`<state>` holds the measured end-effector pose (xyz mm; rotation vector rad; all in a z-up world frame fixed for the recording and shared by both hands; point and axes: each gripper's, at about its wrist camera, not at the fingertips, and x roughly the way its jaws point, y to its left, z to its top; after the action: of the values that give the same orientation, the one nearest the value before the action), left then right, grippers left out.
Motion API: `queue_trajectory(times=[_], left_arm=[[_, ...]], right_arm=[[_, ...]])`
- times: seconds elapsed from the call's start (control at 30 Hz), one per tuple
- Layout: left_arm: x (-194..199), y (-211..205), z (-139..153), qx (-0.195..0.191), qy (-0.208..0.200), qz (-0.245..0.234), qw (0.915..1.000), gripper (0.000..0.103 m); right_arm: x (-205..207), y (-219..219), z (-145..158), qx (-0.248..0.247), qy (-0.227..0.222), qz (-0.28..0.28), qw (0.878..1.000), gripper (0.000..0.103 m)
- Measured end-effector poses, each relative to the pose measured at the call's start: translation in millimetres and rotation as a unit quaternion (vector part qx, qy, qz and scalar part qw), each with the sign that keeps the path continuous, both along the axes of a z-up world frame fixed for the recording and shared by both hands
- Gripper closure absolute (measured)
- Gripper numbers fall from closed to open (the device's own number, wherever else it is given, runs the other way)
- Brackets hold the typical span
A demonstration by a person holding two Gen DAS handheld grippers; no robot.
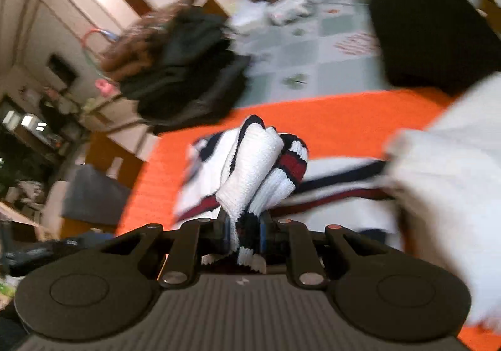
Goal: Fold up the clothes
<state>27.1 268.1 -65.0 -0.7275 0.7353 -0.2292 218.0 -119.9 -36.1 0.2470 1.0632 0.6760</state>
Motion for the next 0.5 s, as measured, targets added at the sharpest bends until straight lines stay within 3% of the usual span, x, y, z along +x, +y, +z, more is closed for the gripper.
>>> queue_trajectory(times=[0.33, 0.47, 0.5], left_arm=[[49.3, -83.3, -14.2, 0.075, -0.004, -0.116, 0.9904, 0.033], [64.5, -103.0, -16.6, 0.109, -0.013, -0.124, 0.9862, 0.035], [68.4, -106.2, -15.3, 0.116, -0.020, -0.129, 0.9846, 0.037]], right_arm=[[4.3, -15.9, -66.4, -0.123, -0.024, -0.038, 0.991, 0.080], [-9.5, -17.6, -73.6, -0.165, -0.066, -0.050, 0.983, 0.052], [-14.3, -17.9, -70.8, -0.173, -0.077, -0.050, 0.981, 0.051]])
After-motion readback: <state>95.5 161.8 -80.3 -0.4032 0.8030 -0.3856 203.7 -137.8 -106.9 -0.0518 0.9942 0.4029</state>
